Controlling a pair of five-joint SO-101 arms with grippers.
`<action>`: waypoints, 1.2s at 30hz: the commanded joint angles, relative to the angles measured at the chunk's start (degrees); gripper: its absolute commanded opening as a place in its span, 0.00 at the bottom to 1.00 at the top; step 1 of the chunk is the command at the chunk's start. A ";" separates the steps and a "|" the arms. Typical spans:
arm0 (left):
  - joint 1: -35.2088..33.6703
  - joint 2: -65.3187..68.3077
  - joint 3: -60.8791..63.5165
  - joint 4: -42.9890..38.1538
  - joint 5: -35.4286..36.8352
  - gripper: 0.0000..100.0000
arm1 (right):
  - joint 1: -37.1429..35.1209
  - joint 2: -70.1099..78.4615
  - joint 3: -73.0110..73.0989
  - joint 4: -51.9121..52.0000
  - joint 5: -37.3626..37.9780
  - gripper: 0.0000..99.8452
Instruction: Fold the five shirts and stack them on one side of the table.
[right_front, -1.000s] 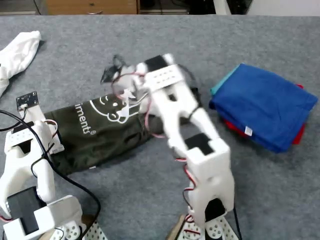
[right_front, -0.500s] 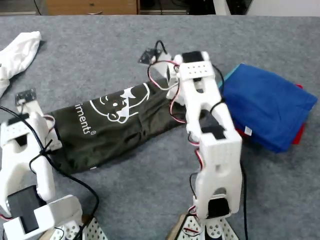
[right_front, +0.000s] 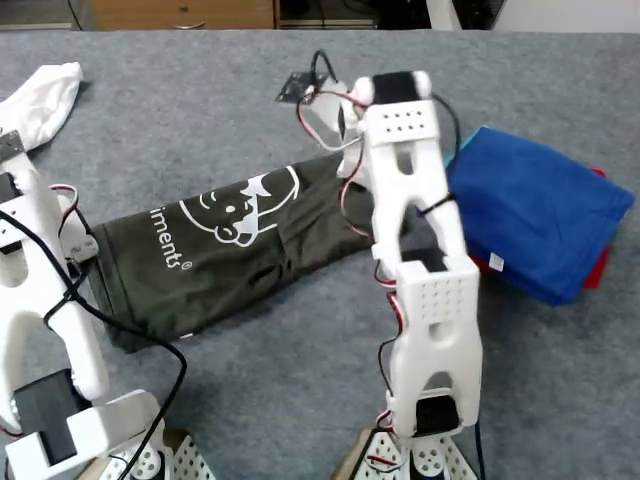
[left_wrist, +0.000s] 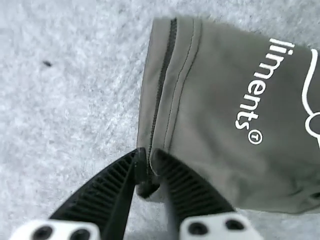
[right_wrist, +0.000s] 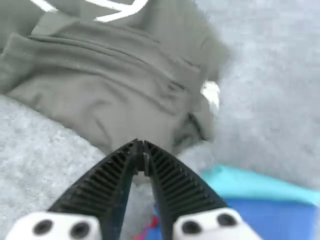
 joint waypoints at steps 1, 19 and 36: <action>-1.41 -0.22 -1.58 0.44 2.11 0.17 | 2.15 -10.15 -3.30 1.58 -0.97 0.01; -5.98 0.40 14.24 -15.74 -5.36 0.26 | 4.97 -43.12 27.82 0.53 -0.88 0.01; -6.51 25.45 0.97 -14.33 -11.08 0.22 | 6.64 -47.08 28.62 1.49 -3.34 0.01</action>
